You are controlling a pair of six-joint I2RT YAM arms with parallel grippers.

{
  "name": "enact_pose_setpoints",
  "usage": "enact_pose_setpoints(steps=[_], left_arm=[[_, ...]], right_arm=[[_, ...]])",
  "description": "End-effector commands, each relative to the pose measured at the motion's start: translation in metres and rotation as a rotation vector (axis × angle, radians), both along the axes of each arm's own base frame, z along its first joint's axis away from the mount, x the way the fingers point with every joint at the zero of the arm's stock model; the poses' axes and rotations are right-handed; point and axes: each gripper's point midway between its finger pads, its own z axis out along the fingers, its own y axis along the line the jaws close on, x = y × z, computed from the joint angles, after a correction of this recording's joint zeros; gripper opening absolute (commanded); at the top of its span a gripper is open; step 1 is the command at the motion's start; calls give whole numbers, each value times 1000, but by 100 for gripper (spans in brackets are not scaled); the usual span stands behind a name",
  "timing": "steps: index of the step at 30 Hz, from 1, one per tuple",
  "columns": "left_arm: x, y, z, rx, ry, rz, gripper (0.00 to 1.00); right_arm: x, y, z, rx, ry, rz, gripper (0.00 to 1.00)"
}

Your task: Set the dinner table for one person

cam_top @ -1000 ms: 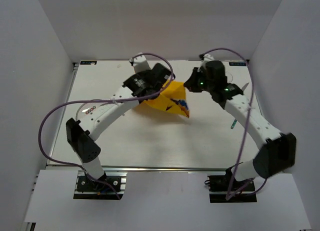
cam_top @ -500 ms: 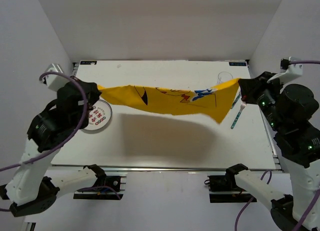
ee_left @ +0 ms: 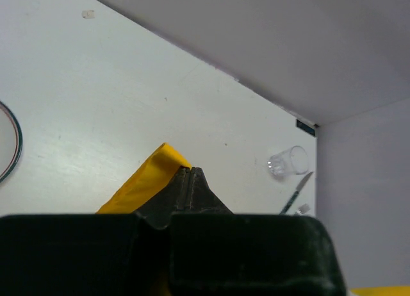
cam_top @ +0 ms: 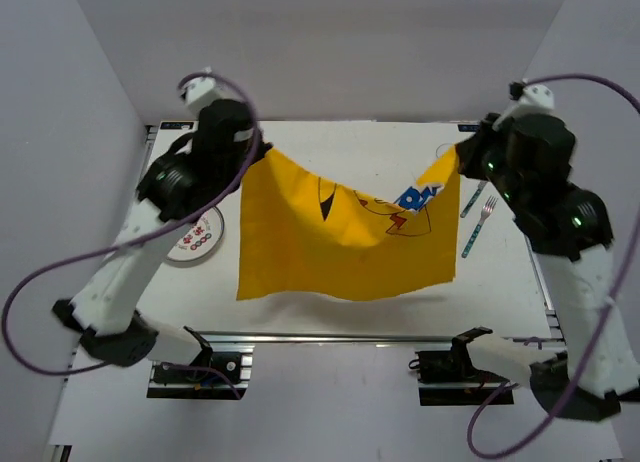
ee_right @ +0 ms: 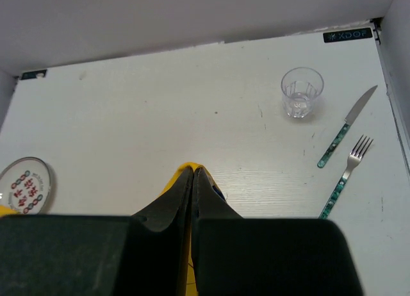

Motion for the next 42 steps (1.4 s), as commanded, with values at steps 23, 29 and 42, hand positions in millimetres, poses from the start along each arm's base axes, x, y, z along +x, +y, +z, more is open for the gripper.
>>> enact_pose_setpoints(steps=[23, 29, 42], left_arm=[[150, 31, -8, 199, -287, 28, 0], [88, 48, -173, 71, -16, 82, 16], [14, 70, -200, 85, 166, 51, 98]], right_arm=[[156, 51, -36, 69, -50, 290, 0], [118, 55, -155, 119, 129, 322, 8], [49, 53, -220, 128, 277, 336, 89]])
